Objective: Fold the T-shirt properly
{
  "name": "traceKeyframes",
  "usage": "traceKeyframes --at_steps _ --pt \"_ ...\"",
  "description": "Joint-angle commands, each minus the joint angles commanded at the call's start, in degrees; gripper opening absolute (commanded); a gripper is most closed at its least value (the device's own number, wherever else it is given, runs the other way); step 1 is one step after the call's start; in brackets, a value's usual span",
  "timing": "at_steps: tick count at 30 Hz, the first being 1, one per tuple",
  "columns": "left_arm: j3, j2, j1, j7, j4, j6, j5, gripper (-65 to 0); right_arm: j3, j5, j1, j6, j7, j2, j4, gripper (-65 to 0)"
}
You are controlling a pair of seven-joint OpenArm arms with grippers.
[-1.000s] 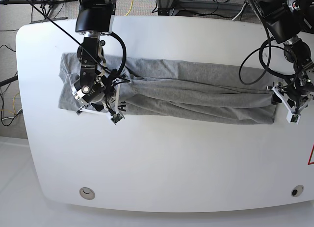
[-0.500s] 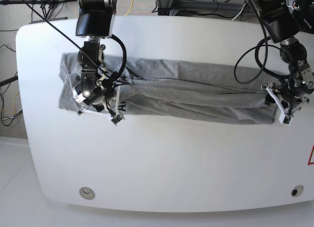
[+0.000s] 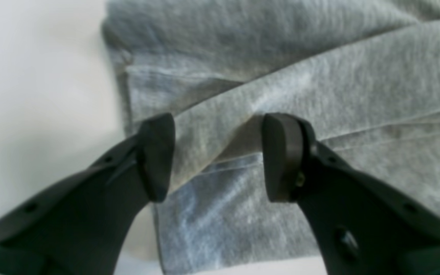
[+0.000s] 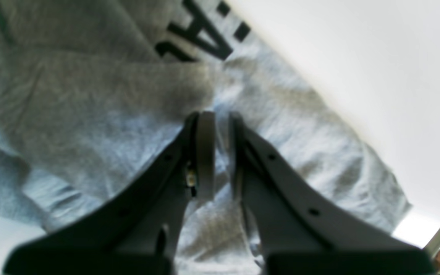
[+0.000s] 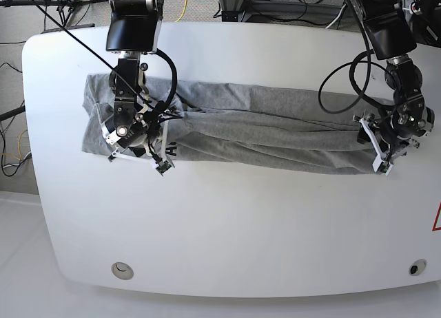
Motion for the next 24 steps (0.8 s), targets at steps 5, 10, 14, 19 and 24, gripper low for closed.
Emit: traceKeyframes --at_steps 5,10,14,19,24 --pt "-3.3 -0.7 -0.5 0.5 -3.2 0.0 -4.6 -30.4 -0.1 0.0 0.1 0.0 -0.1 0.0 -0.1 -59.3" --pt "-10.1 -1.0 -1.1 3.4 -5.3 0.0 -10.8 -28.9 -0.1 0.0 0.3 0.0 -0.1 0.1 -0.5 -59.1" --pt "-10.6 -0.8 -1.2 3.6 -5.3 0.0 -10.9 -28.8 -0.2 -0.1 0.2 0.0 0.0 0.1 -0.5 -59.2" --pt "-9.7 -0.2 -1.2 2.3 -4.3 0.0 -8.8 -29.2 -0.2 -0.2 0.0 0.0 0.0 0.1 -1.0 -59.2" --pt "-8.9 0.0 -0.8 -0.2 -4.1 0.0 -7.9 -29.7 -0.1 -0.3 -0.1 0.0 0.0 0.3 -1.6 -59.2"
